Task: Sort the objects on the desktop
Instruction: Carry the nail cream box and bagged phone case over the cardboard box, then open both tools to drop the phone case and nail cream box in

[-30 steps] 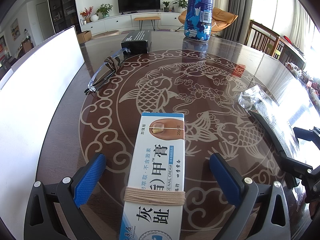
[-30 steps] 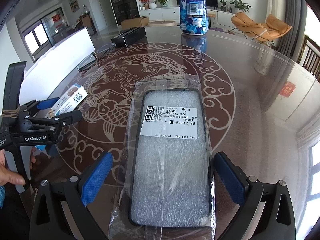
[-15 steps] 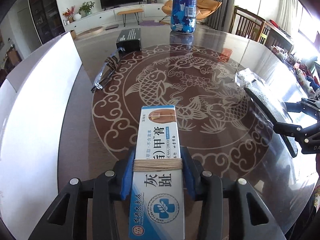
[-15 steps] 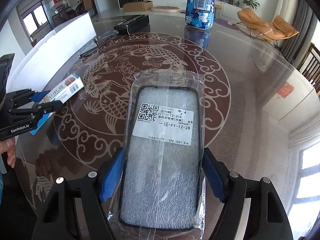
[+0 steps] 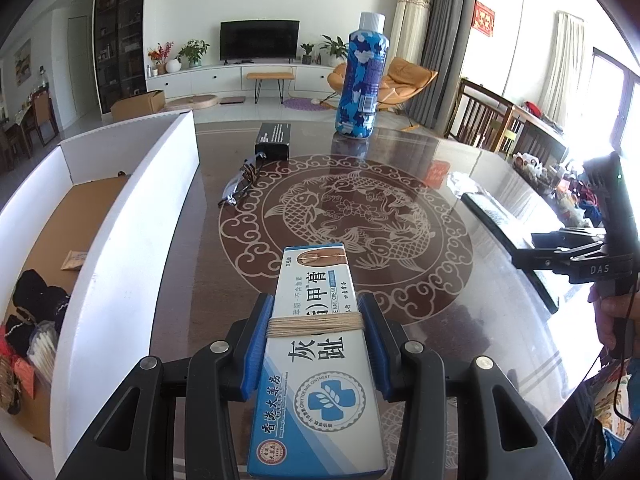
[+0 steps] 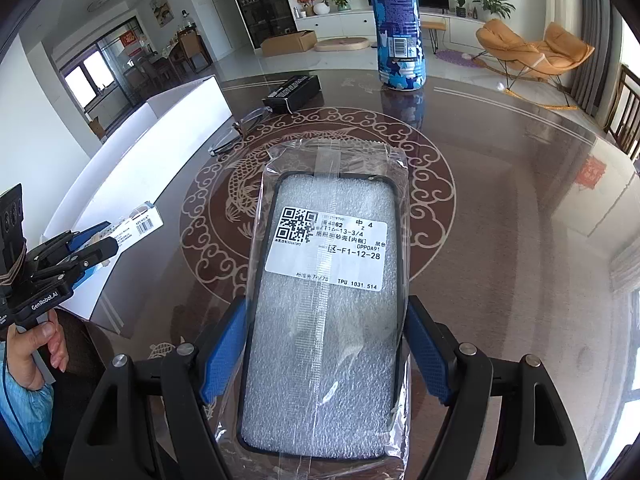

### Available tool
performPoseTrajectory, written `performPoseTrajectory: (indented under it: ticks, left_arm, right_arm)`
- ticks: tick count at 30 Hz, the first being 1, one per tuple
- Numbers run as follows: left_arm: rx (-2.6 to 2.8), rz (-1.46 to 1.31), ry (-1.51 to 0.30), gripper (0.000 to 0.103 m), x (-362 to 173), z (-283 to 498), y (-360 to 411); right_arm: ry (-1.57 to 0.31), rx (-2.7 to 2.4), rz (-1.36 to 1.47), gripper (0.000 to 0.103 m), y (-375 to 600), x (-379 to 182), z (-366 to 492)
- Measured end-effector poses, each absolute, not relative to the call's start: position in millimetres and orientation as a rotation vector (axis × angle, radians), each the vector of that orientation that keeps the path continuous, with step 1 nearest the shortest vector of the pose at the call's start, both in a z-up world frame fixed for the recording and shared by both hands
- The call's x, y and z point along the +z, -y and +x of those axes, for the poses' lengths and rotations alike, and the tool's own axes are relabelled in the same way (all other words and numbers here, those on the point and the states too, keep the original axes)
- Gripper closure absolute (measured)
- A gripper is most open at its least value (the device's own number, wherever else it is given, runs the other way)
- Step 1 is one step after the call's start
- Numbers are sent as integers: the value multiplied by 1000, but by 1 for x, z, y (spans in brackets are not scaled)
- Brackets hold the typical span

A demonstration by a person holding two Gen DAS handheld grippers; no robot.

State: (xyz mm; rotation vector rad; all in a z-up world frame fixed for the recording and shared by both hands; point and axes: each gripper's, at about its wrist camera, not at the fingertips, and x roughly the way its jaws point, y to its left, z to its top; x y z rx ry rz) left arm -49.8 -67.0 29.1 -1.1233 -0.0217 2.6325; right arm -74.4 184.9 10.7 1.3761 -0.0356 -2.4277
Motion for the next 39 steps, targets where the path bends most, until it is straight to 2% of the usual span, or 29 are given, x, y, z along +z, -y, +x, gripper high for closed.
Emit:
performPoseTrajectory:
  ticks: [5,10,16,21,24,28,35,38,39]
  left_arm:
    - [2683,-1041,97,59,70,-33,99]
    - [2791,-1021,103,59,108,-31,164]
    - [2948,-1063,180,59,129,-40,262]
    - [3014,-1133,242,59,118,-54,317]
    - [3010,-1211,282,59,97,-74,339]
    - [2969,-1367,318,59,60,-99,362]
    - [2924,-1579,331,59,17,-116,380]
    - [2934,-1615,350,56,13,-115,385]
    - [2943,-1618,354,50,13,-115,386]
  right_arm:
    - [25,-2388,1370,27,-164,21,-77]
    - [5,-2339,1301,27,-114,52,-96]
    - [-26,-2234,1140,27,2,115,-130]
    - [-99,-2132,1034,27,120,143,-157]
    - [-149,-2088,1033,27,184,128,-177]
    - [-218,-2054,1123,27,248,79,-210]
    - [-244,-1992,1285,26,294,6,-241]
    - [-272,-1983,1300,25,304,-3,-243]
    - [-274,-1986,1298,24,305,-3,-244]
